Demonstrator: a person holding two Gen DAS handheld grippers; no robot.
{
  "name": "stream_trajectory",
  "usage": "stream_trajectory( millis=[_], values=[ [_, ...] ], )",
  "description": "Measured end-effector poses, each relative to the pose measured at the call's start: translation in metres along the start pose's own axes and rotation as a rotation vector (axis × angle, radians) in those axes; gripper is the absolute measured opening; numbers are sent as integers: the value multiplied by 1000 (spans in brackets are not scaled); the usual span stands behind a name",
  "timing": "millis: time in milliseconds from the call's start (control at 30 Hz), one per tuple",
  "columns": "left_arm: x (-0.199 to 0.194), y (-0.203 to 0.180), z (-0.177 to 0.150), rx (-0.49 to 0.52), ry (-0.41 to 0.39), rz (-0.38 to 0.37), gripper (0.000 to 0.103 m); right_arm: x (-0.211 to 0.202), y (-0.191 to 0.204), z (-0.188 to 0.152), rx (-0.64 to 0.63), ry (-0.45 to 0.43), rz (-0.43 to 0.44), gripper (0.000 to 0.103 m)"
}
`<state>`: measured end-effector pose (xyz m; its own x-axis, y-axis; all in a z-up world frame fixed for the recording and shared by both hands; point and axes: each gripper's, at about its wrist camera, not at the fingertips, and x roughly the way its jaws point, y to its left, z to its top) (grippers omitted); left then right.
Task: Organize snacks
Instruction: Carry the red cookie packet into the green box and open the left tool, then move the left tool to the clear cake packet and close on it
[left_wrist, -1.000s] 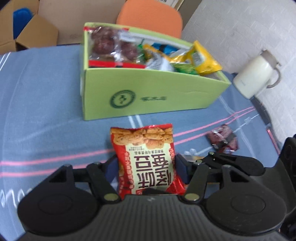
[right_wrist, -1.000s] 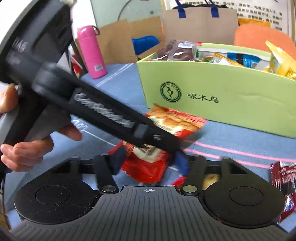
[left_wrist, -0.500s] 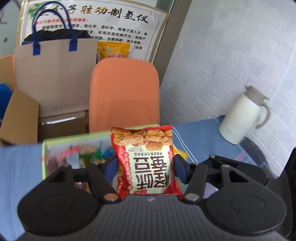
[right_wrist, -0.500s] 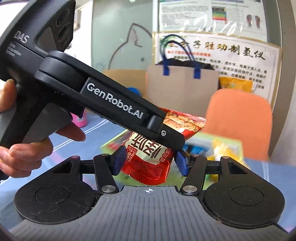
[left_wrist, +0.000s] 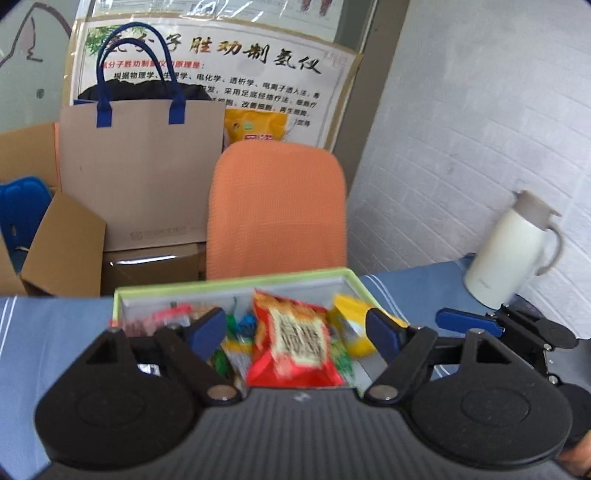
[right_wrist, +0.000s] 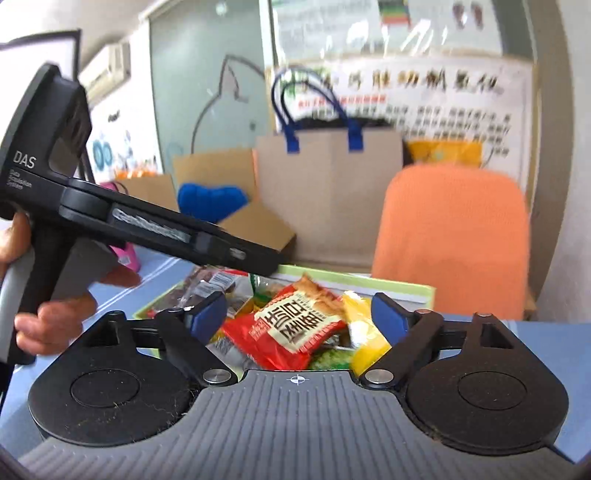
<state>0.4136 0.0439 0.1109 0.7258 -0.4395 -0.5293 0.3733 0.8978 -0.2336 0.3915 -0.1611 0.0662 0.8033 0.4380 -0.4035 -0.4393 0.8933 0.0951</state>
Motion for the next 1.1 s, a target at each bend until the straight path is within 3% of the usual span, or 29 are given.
stream_trajectory(
  millis=[167,300,433,633,733,833,900,1000,1100],
  values=[
    [-26,-17,-54,0,37,-39,79,-45,1,-42,4,23,-31,83],
    [-34,-27,-105,-7,102,-18,79,-86,12,-85,43,87,-63,83],
    [-39,-30,-145,-98,168,-9,79,-108,22,-126,82,154,-64,83],
    [-41,-49,-150,-84,167,-27,79,-114,21,-149,96,184,-79,83],
    [-31,-55,-141,-73,175,2,88,-111,10,-144,112,191,-111,83],
    [-30,-44,-145,-86,200,63,88,-111,11,-139,124,191,-55,83],
    [-32,-31,-150,-157,238,75,88,-107,23,-137,49,213,43,86],
    [-38,-15,-158,-294,261,15,88,-89,46,-132,-107,262,148,87],
    [-29,-13,-159,-335,275,-12,88,-64,59,-124,-208,268,203,87]
  ],
)
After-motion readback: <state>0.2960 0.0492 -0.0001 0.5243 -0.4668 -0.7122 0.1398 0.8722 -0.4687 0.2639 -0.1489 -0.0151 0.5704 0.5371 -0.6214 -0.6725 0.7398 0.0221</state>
